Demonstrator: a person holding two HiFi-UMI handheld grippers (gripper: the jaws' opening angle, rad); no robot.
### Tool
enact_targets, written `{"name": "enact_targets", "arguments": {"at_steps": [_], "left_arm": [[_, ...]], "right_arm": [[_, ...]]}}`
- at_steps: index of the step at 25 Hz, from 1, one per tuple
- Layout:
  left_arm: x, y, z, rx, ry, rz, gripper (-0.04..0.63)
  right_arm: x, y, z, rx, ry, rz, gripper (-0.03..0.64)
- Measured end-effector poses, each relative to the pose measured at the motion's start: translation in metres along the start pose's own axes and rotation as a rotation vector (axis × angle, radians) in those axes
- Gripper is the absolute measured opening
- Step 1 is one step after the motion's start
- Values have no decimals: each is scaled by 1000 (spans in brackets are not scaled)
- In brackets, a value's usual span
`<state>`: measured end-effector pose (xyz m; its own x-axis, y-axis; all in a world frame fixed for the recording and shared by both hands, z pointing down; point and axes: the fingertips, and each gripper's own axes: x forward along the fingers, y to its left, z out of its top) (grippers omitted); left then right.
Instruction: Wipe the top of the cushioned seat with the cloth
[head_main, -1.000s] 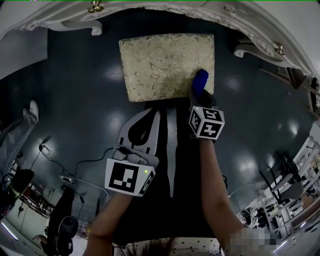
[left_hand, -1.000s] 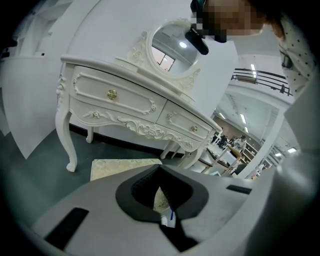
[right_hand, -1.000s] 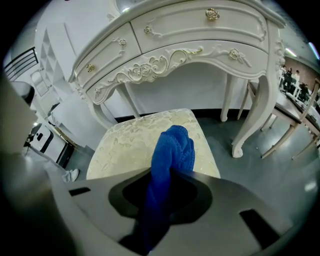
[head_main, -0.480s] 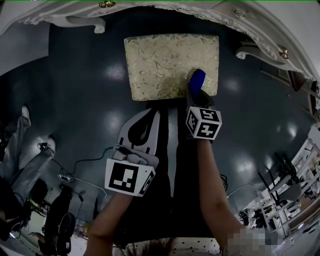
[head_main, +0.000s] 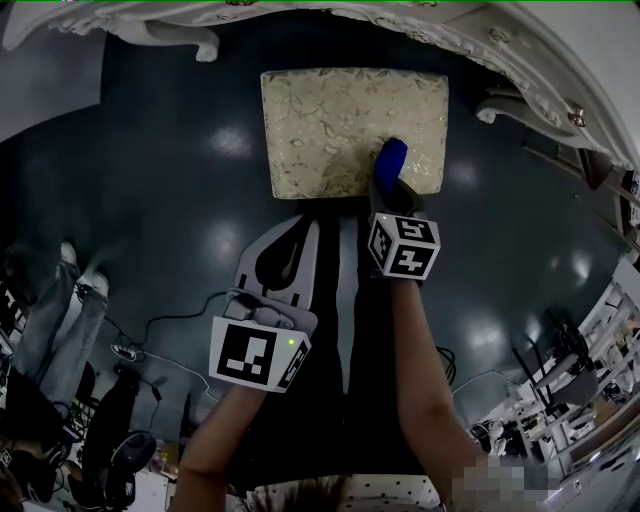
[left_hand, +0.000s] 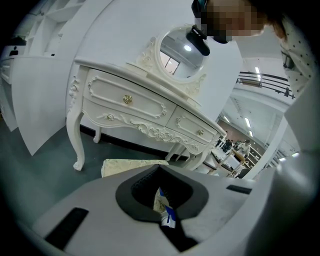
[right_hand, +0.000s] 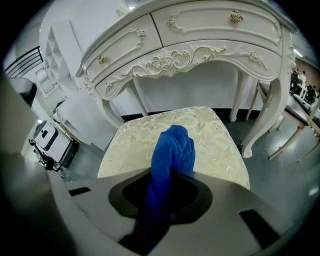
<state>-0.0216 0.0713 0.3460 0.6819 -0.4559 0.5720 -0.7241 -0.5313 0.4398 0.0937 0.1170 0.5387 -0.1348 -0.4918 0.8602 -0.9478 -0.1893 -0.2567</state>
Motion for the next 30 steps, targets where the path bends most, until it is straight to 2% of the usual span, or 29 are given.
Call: {"name": "enact_targets", "arguments": {"at_steps": [30], "left_arm": [[-38,45,-2,-83,-68,99,-3]], "right_arm": [[22,84,-3,-90,38,98,89]]}}
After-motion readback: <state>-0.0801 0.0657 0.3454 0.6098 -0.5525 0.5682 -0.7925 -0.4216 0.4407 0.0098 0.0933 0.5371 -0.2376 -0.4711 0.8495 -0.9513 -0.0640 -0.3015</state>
